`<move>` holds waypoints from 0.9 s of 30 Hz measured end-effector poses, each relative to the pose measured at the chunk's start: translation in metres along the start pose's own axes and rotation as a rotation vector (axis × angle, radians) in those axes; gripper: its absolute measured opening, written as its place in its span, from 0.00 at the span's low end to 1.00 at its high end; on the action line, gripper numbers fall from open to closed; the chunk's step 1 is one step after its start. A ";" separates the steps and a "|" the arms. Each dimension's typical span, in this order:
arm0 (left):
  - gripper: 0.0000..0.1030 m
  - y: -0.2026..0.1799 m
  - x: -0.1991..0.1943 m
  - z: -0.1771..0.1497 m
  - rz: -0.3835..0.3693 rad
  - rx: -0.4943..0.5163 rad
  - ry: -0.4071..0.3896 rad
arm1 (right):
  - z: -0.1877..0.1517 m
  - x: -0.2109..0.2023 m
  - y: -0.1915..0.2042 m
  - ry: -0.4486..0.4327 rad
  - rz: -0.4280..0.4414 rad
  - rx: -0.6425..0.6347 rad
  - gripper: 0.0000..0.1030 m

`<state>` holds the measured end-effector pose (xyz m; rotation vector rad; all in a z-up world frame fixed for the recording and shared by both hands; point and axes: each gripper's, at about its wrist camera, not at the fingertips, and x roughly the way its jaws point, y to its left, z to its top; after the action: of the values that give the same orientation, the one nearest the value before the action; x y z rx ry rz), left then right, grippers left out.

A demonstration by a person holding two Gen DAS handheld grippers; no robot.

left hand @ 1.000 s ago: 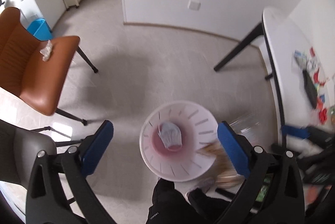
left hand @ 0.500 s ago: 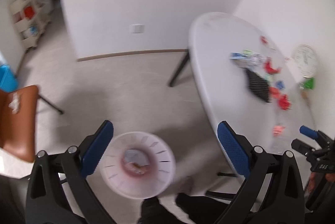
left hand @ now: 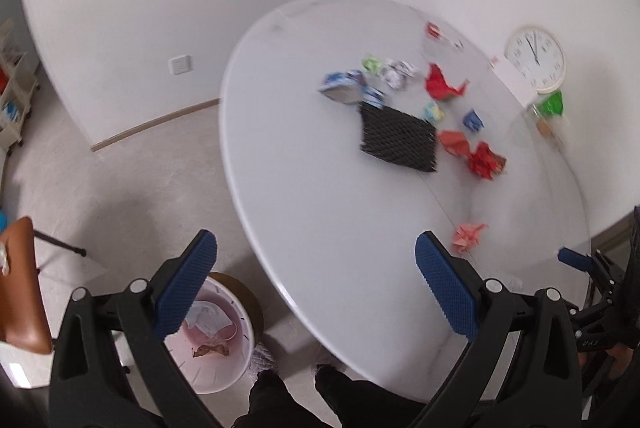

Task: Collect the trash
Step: 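Grasp the black foam net with the left gripper while the right gripper grasps the clear bottle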

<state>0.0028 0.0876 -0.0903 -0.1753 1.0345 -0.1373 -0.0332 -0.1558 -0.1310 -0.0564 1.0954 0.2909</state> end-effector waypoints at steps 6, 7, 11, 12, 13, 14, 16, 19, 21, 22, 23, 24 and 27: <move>0.92 -0.028 0.020 0.011 -0.004 0.149 0.035 | -0.005 0.028 0.025 0.079 0.005 -0.373 0.98; 0.92 -0.033 0.024 0.013 0.002 0.194 0.038 | -0.006 0.032 0.028 0.091 -0.001 -0.424 0.98; 0.92 -0.047 0.032 0.019 0.019 0.335 0.050 | -0.011 0.053 0.040 0.157 0.019 -0.610 0.98; 0.92 -0.048 0.032 0.020 0.016 0.353 0.053 | -0.012 0.056 0.042 0.167 0.025 -0.636 0.98; 0.92 -0.050 0.035 0.021 0.012 0.374 0.059 | -0.013 0.060 0.044 0.176 0.029 -0.665 0.98; 0.92 -0.053 0.041 0.024 0.009 0.408 0.073 | -0.014 0.064 0.046 0.182 0.031 -0.688 0.98; 0.92 -0.057 0.051 0.028 0.011 0.463 0.088 | -0.014 0.070 0.048 0.197 0.036 -0.717 0.98; 0.92 -0.065 0.068 0.034 0.029 0.563 0.095 | -0.015 0.079 0.048 0.216 0.040 -0.739 0.98; 0.92 -0.072 0.079 0.038 0.034 0.636 0.094 | -0.015 0.084 0.046 0.229 0.047 -0.743 0.97; 0.92 -0.078 0.086 0.042 0.036 0.679 0.092 | -0.015 0.086 0.045 0.238 0.050 -0.745 0.97; 0.92 -0.081 0.090 0.044 0.036 0.710 0.090 | -0.015 0.089 0.044 0.246 0.051 -0.747 0.92; 0.92 -0.087 0.097 0.047 0.036 0.761 0.083 | -0.015 0.090 0.044 0.255 0.054 -0.749 0.84; 0.92 -0.106 0.114 0.054 0.040 0.911 0.060 | -0.016 0.098 0.039 0.311 0.085 -0.716 0.65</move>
<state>0.1039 -0.0335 -0.1370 0.6781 0.9461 -0.5618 -0.0158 -0.1009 -0.2207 -0.7133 1.2549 0.7596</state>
